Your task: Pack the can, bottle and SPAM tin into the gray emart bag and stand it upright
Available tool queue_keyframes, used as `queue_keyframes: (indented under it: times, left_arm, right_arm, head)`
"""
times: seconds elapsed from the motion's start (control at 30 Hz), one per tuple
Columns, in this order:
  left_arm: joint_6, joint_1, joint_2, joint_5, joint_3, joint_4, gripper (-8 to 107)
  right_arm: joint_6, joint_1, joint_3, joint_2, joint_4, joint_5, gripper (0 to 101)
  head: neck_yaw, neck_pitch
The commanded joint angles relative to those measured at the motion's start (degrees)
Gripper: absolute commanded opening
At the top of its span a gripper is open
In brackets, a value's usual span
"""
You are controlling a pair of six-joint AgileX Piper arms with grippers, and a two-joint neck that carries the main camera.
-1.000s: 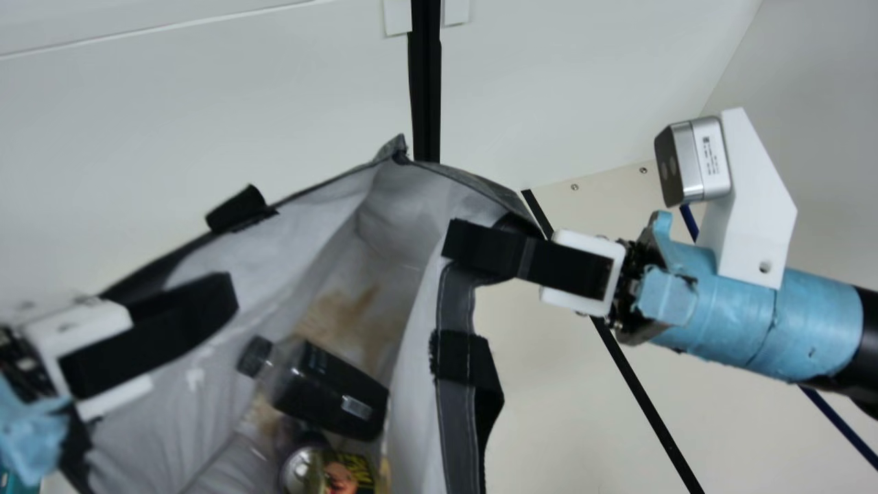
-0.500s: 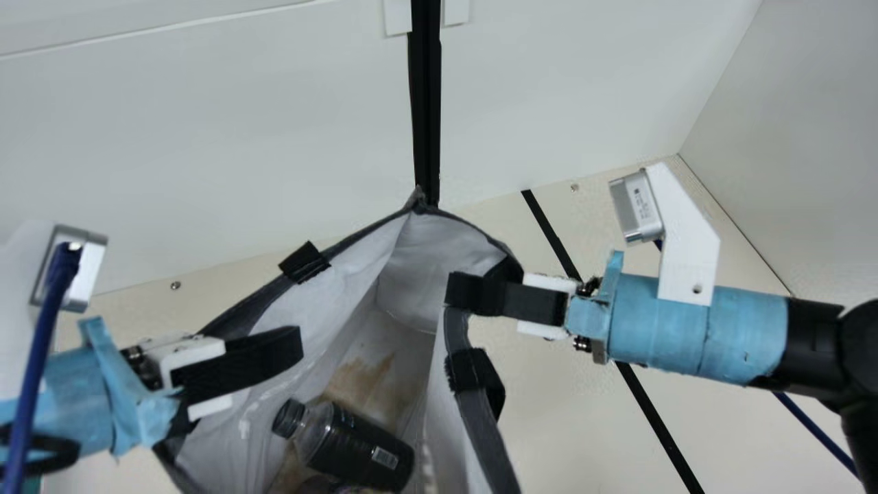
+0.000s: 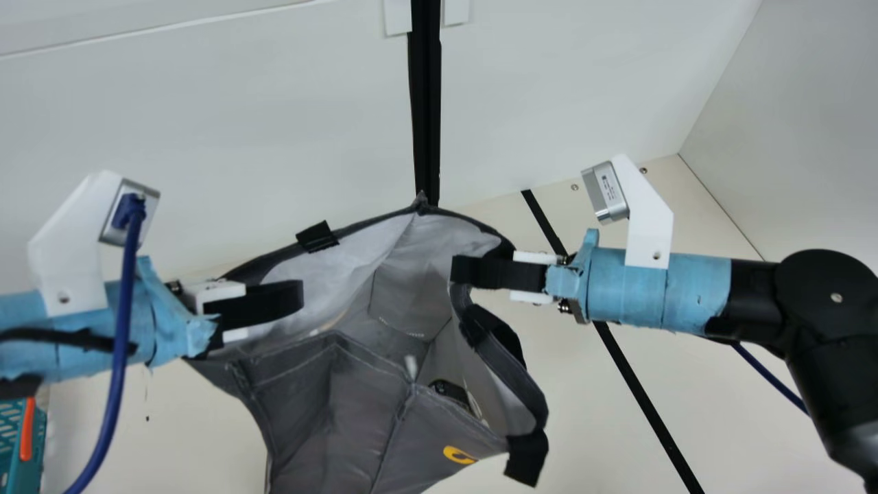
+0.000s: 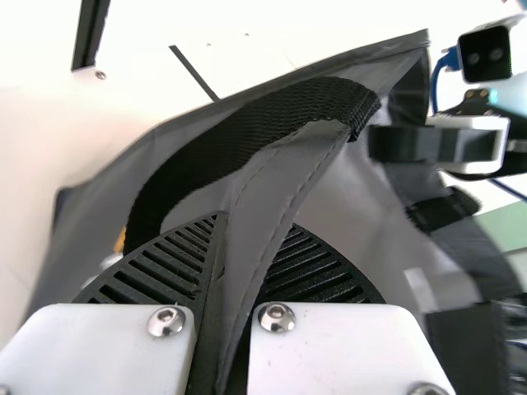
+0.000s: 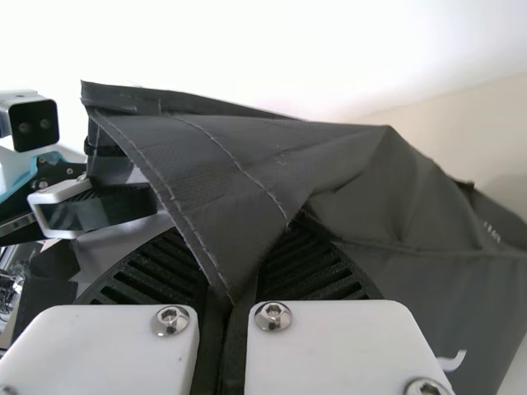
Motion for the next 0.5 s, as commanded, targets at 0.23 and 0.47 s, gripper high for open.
queue_keyframes:
  times: [0.23, 0.47]
  left_arm:
    - [2.7, 0.4, 8.2, 0.0, -8.8, 0.8, -8]
    - [2.2, 1.6, 13.1, 0.0, -15.5, 0.6, -8]
  right_arm:
    - [-6.0, 0.6, -3.3, 8.0, 2.9, 0.1, 0]
    - [-8.2, 3.6, -5.8, 12.9, 4.2, -2.0, 0]
  head:
    - [0.0, -1.3]
    - [0.0, -1.3]
